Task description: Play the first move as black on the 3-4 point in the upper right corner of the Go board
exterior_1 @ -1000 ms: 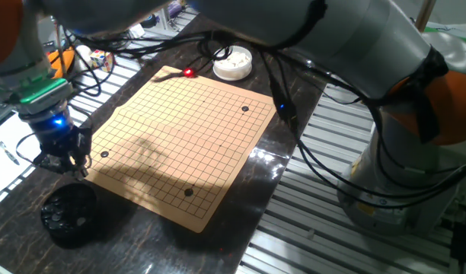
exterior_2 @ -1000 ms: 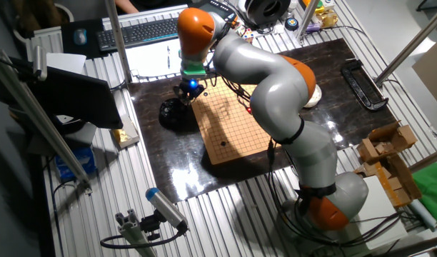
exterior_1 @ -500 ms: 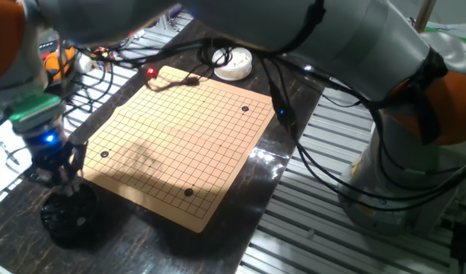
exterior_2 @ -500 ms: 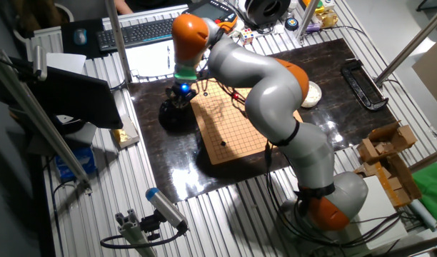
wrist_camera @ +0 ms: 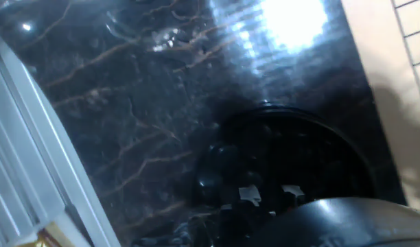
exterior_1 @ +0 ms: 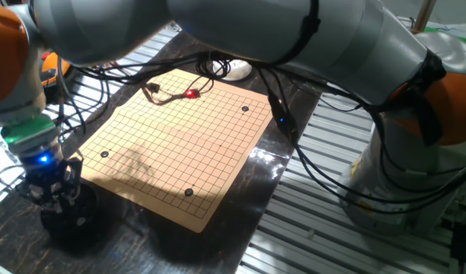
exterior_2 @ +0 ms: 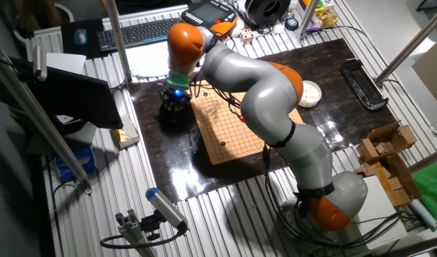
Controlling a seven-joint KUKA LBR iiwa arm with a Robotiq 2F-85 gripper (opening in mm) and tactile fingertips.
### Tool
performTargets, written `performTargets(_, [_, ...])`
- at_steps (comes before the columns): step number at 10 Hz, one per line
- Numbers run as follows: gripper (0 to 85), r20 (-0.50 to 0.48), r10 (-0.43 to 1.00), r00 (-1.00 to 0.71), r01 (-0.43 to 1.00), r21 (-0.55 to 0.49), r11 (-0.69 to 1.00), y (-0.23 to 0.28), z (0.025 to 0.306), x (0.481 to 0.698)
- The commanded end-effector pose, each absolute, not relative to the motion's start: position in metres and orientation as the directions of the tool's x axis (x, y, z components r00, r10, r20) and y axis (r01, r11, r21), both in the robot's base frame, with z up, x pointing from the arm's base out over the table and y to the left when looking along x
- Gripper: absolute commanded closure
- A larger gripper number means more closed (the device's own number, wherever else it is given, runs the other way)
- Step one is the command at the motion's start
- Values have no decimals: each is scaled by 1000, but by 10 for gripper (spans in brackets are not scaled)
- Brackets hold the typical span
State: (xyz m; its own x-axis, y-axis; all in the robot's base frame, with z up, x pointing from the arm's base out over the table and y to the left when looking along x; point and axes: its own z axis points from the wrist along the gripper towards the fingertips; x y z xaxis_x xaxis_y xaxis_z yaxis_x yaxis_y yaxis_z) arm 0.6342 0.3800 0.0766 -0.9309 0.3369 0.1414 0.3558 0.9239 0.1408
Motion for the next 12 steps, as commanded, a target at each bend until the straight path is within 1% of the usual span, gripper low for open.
performTargets(1, [587,136,339,-931,357,136,924,380,75,635])
performTargets(6, [577,132,325,-936,342,137,930,373,70,635])
performTargets(9, [587,124,332,-935,348,143,927,379,66,631])
performTargets(12, [603,121,330,-936,345,145,927,379,66,632])
